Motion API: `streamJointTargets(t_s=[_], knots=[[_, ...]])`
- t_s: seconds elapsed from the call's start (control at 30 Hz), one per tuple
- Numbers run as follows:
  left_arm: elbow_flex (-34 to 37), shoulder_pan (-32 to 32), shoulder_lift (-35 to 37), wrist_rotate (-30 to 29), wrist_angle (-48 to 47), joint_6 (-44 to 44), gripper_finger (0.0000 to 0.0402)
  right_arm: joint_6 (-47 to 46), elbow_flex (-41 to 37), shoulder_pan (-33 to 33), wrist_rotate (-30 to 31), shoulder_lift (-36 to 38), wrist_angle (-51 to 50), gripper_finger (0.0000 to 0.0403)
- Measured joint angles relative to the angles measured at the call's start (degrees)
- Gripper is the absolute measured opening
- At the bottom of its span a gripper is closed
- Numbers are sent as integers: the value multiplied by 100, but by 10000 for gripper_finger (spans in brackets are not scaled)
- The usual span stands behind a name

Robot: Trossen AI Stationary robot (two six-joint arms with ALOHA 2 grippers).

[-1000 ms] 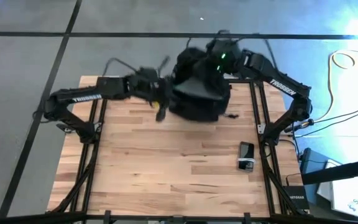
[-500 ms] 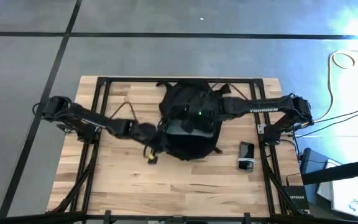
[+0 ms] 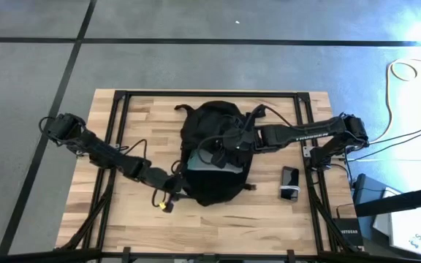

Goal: Unpack backpack
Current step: Put the transparent zipper bag into the black backpack, then put the black cellphone into the black backpack

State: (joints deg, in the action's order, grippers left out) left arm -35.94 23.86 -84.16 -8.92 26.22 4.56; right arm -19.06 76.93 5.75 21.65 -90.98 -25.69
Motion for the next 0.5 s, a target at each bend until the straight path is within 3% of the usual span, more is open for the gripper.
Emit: streamJointTargets(t_s=[0.23,0.33,0.4,0.5], knots=[[-17,-157,0,316,1223,-150,252,-1,0,-3,-83,0,-111,1],[-145,-167,1,359,1590,-411,285,1,0,-2,-83,0,-114,1],[-251,-110,2,-4,1643,-897,289,0,0,1,-87,0,-112,1],[-406,111,2,-1071,1630,-1832,289,0,0,34,-87,0,-107,1]])
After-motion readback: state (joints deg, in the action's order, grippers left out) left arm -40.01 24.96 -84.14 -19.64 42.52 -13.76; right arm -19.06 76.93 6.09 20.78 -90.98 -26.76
